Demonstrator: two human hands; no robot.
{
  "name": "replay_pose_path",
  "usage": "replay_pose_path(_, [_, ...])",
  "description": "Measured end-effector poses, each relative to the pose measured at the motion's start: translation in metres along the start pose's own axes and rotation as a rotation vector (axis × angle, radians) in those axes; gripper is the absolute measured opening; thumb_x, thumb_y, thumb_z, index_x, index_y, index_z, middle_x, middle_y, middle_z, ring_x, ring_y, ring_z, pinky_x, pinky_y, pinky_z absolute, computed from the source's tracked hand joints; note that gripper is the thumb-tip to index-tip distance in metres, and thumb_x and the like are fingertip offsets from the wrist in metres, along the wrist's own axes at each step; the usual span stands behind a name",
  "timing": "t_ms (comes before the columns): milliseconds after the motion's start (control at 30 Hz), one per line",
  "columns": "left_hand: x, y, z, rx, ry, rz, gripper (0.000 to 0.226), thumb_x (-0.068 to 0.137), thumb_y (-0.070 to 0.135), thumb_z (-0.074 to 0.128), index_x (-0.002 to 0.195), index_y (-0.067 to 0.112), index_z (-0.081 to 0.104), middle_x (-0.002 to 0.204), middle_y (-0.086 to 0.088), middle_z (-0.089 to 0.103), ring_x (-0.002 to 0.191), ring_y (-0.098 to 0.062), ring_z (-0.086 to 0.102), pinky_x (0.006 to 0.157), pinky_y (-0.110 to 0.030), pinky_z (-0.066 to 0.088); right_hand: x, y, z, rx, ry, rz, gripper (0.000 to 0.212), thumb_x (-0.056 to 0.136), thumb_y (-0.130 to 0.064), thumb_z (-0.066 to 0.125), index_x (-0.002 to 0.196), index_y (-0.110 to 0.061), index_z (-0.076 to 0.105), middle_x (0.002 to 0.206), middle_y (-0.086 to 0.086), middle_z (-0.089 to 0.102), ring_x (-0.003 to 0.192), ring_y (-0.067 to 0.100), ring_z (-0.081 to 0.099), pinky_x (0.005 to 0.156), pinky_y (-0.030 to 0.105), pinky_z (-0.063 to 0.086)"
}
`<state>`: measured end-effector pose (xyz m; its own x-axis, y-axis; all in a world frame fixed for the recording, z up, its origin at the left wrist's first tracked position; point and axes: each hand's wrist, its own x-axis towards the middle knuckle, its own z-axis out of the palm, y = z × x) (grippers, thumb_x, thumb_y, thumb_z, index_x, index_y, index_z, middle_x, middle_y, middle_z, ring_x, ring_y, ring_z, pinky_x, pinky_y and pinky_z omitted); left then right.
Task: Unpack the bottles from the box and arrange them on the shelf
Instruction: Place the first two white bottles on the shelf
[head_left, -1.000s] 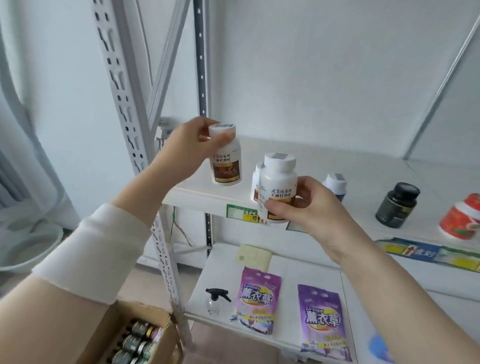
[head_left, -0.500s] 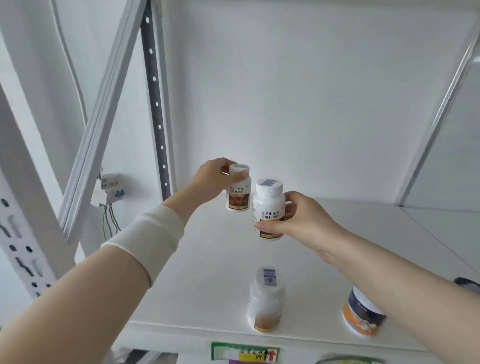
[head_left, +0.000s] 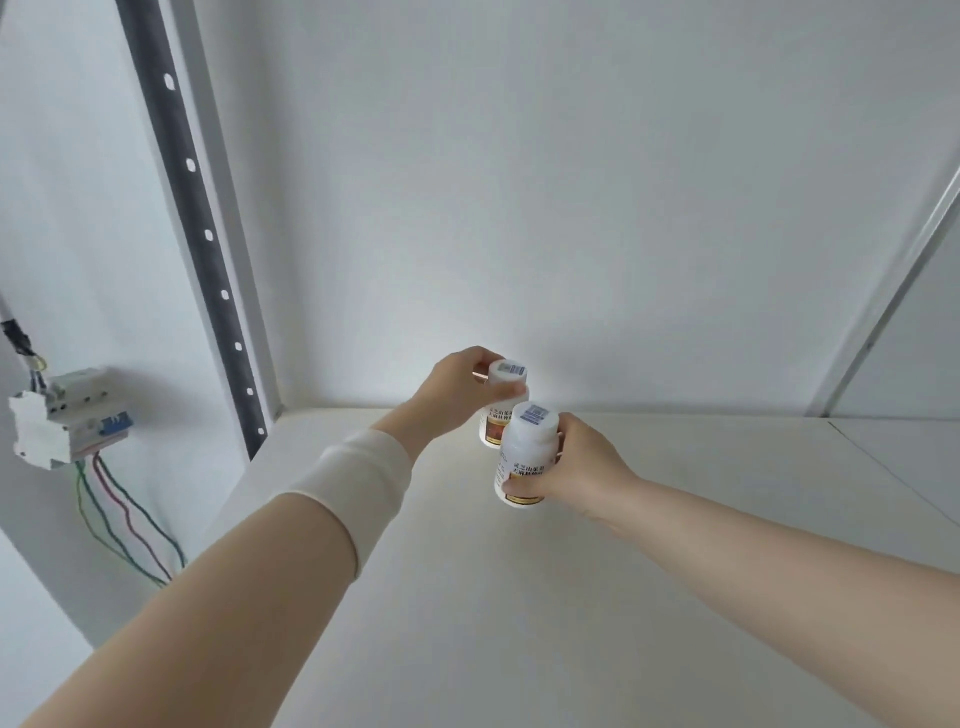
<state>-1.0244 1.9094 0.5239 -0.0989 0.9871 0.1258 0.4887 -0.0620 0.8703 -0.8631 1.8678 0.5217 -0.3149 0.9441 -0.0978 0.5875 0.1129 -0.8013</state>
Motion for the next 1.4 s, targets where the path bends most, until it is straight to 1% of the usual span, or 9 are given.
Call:
replay_pose_path(167, [0.014, -0.007, 0.01, -0.005, -0.001, 0.003, 0.033, 0.079, 0.029, 0.073, 0.107, 0.018, 0.059, 0.103, 0.005, 0.065, 0.099, -0.014, 0.061, 0.077, -0.021, 0.047, 0.018, 0.004, 0.004, -0.04, 0.004, 0.01, 0.069, 0.067, -0.018, 0.082, 0.125, -0.015, 0.044, 0.12, 0.0, 0.057, 0.101, 0.016, 0.053, 0.084, 0.025, 0.043])
replay_pose_path(400, [0.019, -0.011, 0.013, -0.014, -0.012, 0.012, 0.03, 0.082, 0.03, 0.07, 0.107, 0.022, 0.056, 0.104, 0.009, 0.063, 0.099, -0.012, 0.06, 0.075, -0.019, 0.046, 0.023, 0.011, 0.006, -0.052, -0.009, 0.008, 0.07, 0.068, -0.019, 0.081, 0.127, -0.015, 0.043, 0.108, -0.004, 0.054, 0.098, 0.015, 0.053, 0.081, 0.024, 0.041])
replay_pose_path(567, [0.013, -0.01, 0.011, 0.048, -0.033, 0.04, 0.053, 0.083, 0.031, 0.069, 0.13, 0.018, 0.047, 0.12, 0.01, 0.055, 0.105, -0.007, 0.054, 0.085, -0.02, 0.04, 0.02, 0.009, 0.004, -0.077, -0.025, 0.012, 0.074, 0.068, -0.023, 0.082, 0.128, -0.014, 0.04, 0.121, 0.001, 0.057, 0.11, 0.019, 0.056, 0.089, 0.028, 0.045])
replay_pose_path(667, [0.003, -0.001, -0.001, 0.103, -0.012, 0.044, 0.06, 0.085, 0.03, 0.067, 0.137, 0.015, 0.041, 0.133, 0.004, 0.052, 0.112, -0.011, 0.053, 0.089, -0.022, 0.04, 0.012, 0.003, -0.007, -0.112, -0.039, 0.009, 0.077, 0.068, -0.027, 0.081, 0.131, -0.014, 0.038, 0.126, -0.001, 0.054, 0.114, 0.018, 0.054, 0.087, 0.027, 0.045])
replay_pose_path(800, [-0.023, 0.027, -0.024, 0.395, 0.089, 0.106, 0.055, 0.089, 0.033, 0.061, 0.136, 0.015, 0.04, 0.135, 0.002, 0.052, 0.123, -0.017, 0.049, 0.095, -0.025, 0.039, -0.007, -0.009, -0.03, -0.231, -0.004, -0.06, 0.086, 0.07, -0.033, 0.08, 0.139, -0.013, 0.032, 0.137, 0.002, 0.045, 0.124, 0.018, 0.046, 0.094, 0.027, 0.039])
replay_pose_path(933, [-0.072, 0.067, -0.044, 1.027, 0.127, 0.171, 0.051, 0.094, 0.036, 0.052, 0.139, 0.018, 0.037, 0.136, 0.0, 0.05, 0.125, -0.022, 0.047, 0.102, -0.033, 0.035, -0.045, -0.025, -0.052, -0.427, 0.045, -0.193, 0.087, 0.073, -0.039, 0.076, 0.141, -0.014, 0.029, 0.141, 0.006, 0.037, 0.13, 0.02, 0.04, 0.1, 0.031, 0.037])
replay_pose_path(1033, [-0.122, 0.094, -0.044, 1.394, 0.151, 0.135, 0.051, 0.095, 0.037, 0.047, 0.14, 0.017, 0.035, 0.135, -0.005, 0.05, 0.124, -0.025, 0.047, 0.101, -0.035, 0.037, -0.083, -0.034, -0.064, -0.627, 0.091, -0.329, 0.075, 0.081, -0.043, 0.066, 0.14, -0.011, 0.032, 0.139, 0.009, 0.037, 0.13, 0.025, 0.039, 0.1, 0.037, 0.037])
replay_pose_path(1167, [-0.202, 0.115, -0.035, 1.581, 0.24, 0.087, 0.046, 0.095, 0.036, 0.047, 0.136, 0.015, 0.04, 0.129, -0.006, 0.054, 0.119, -0.025, 0.051, 0.097, -0.034, 0.039, -0.138, -0.039, -0.065, -0.832, 0.184, -0.5, 0.054, 0.091, -0.034, 0.051, 0.136, -0.009, 0.036, 0.136, 0.012, 0.041, 0.125, 0.029, 0.042, 0.098, 0.036, 0.037])
replay_pose_path(1400, [-0.338, 0.114, -0.043, 1.696, 0.33, -0.006, 0.033, 0.095, 0.026, 0.045, 0.125, 0.012, 0.048, 0.119, -0.006, 0.057, 0.111, -0.026, 0.053, 0.096, -0.034, 0.037, -0.227, -0.049, -0.018, -1.013, 0.213, -0.83, 0.048, 0.096, -0.029, 0.043, 0.137, -0.006, 0.035, 0.141, 0.014, 0.036, 0.134, 0.031, 0.031, 0.108, 0.037, 0.028])
